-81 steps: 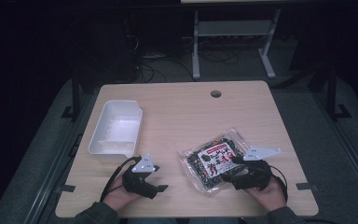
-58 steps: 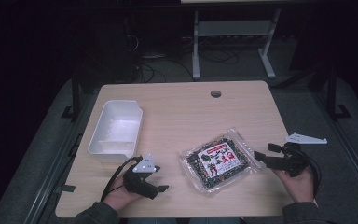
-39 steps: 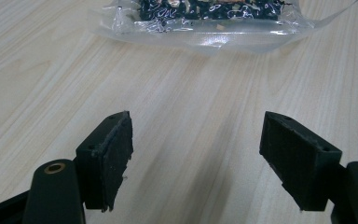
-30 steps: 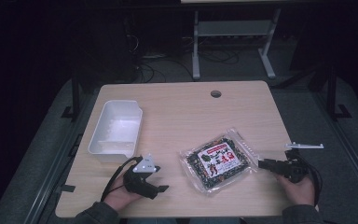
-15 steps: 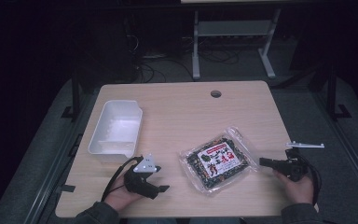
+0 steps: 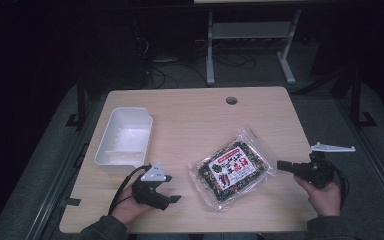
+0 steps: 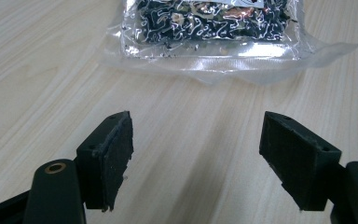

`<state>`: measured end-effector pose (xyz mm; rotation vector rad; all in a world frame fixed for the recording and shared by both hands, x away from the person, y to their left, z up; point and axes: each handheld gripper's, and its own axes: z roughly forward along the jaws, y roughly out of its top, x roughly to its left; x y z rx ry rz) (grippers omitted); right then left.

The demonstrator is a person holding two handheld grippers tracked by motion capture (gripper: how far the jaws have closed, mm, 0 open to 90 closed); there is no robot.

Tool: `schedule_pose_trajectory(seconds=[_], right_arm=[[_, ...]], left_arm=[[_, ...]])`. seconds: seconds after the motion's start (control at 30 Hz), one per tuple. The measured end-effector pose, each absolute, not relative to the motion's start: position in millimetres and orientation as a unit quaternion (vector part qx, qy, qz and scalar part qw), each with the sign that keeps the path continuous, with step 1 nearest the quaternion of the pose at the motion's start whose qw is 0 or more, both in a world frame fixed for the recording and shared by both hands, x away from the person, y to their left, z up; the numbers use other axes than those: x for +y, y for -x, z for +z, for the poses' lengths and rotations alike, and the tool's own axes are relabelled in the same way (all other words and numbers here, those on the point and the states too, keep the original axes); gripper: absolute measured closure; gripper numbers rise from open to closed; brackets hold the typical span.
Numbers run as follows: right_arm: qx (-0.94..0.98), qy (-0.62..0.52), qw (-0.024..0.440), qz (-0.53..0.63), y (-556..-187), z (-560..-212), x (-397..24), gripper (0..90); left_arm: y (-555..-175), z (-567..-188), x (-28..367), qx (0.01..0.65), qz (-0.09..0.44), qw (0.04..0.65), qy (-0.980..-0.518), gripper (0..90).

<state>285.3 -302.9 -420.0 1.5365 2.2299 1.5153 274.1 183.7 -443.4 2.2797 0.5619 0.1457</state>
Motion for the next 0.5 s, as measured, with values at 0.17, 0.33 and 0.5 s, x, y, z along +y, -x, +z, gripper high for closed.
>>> schedule_pose_trajectory(seconds=[0.17, 0.33, 0.5], right_arm=[[0.73, -0.465, 0.019, 0.5, -286.3, -405.8, -297.9, 90.0], [0.748, -0.418, 0.013, 0.516, -289.6, -384.7, -283.7, 90.0], [0.765, -0.373, 0.003, 0.525, -293.0, -365.4, -268.5, 90.0]], left_arm=[[-275.3, -441.9, 185.4, 0.224, 0.057, 0.391, -0.891, 25.1], [-278.2, -440.4, 187.6, 0.231, 0.059, 0.402, -0.884, 25.0], [-280.6, -439.0, 189.8, 0.236, 0.059, 0.408, -0.88, 24.7]])
